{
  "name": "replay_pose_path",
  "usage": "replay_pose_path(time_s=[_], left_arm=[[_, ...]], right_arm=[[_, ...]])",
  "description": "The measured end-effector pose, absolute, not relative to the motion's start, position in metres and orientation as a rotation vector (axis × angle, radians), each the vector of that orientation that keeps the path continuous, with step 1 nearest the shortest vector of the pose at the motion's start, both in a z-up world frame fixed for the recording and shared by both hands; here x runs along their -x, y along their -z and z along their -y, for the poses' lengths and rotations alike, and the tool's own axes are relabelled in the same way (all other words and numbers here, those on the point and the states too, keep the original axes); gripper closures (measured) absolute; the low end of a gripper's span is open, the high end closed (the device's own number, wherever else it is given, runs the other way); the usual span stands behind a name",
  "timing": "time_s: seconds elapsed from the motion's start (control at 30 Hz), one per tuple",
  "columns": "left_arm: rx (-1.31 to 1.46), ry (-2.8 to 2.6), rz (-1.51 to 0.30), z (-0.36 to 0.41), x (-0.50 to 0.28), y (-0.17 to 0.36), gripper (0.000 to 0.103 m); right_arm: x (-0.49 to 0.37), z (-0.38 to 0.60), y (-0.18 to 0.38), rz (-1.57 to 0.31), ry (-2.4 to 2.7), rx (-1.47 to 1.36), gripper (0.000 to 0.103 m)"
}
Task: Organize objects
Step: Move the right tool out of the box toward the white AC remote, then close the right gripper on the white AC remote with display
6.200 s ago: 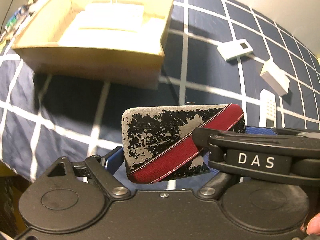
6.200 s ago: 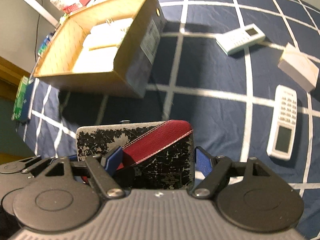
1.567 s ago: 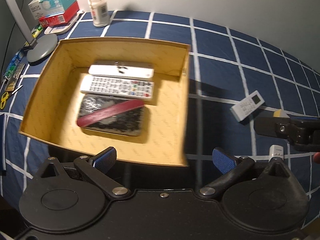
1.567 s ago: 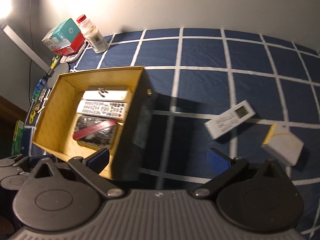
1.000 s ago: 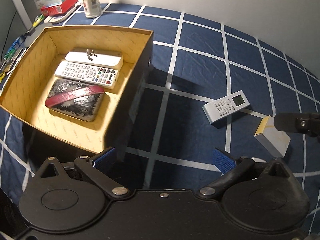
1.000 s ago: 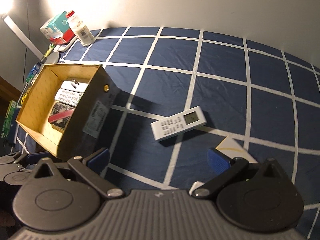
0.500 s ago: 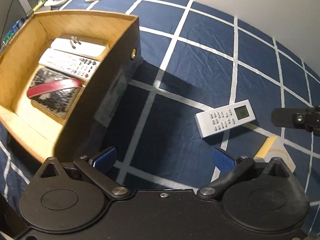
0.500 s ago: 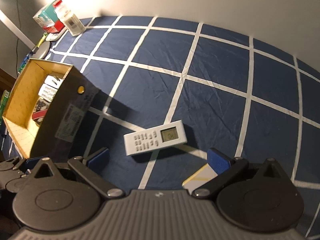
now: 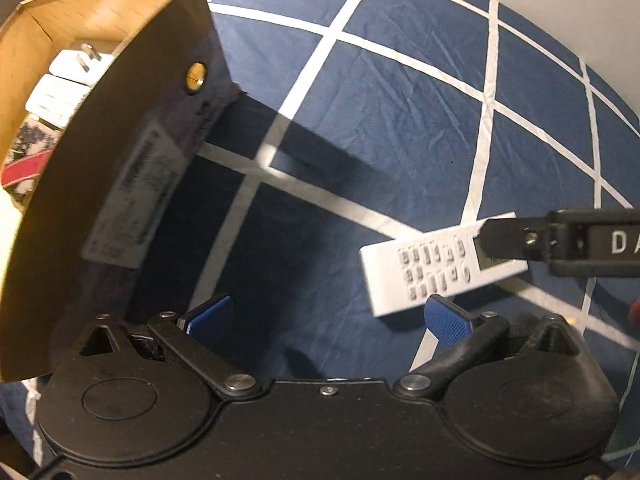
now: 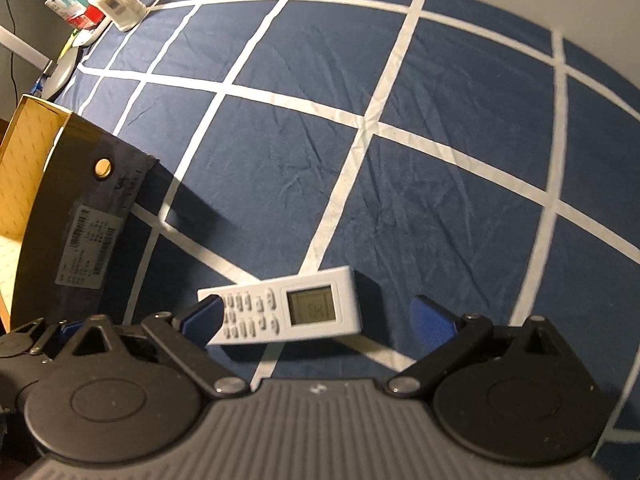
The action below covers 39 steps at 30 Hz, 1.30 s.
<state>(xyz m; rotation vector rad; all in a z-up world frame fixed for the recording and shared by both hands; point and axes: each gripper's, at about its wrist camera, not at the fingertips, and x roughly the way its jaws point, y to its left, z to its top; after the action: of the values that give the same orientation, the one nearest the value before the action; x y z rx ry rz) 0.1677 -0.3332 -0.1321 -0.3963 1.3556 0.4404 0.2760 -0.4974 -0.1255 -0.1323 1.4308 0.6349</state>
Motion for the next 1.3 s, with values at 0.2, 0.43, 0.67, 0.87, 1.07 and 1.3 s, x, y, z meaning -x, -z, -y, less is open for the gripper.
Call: replay_pose_path(time_s=[0.2,0.43,0.67,0.87,1.07,1.3], left_arm=[[0.438,-0.425,-1.37,0.335,-0.182,0.15,0.0],[0.497,-0.4,-1.362,0.333,-0.186,0.156,0.0],[0.549,-0.361,-1.347,0.333,-0.185,0.155,0.001],[0.59,-0.332,-1.351,0.33,-0.188,0.158,0.01],[0.59,-0.283,-1.35,0.328,-0.19,0.154,0.024],[0.591,-0.231,-1.356,0.332,-0.193,0.154,0.036]], right_arm=[[-0.288,0.486,0.146,-1.468,-0.65,0.17,0.015],[-0.293,0.48,0.156,-1.501,-0.683,0.175,0.021],[-0.29,0.479,0.155,-1.514,-0.676,0.192,0.022],[-0.29,0.475,0.152,-1.509,-0.675,0.206,0.037],[-0.289,0.474,0.151,-1.511,-0.672,0.213,0.038],[-0.279,0.479,0.151,-1.519,-0.633,0.171,0.039]])
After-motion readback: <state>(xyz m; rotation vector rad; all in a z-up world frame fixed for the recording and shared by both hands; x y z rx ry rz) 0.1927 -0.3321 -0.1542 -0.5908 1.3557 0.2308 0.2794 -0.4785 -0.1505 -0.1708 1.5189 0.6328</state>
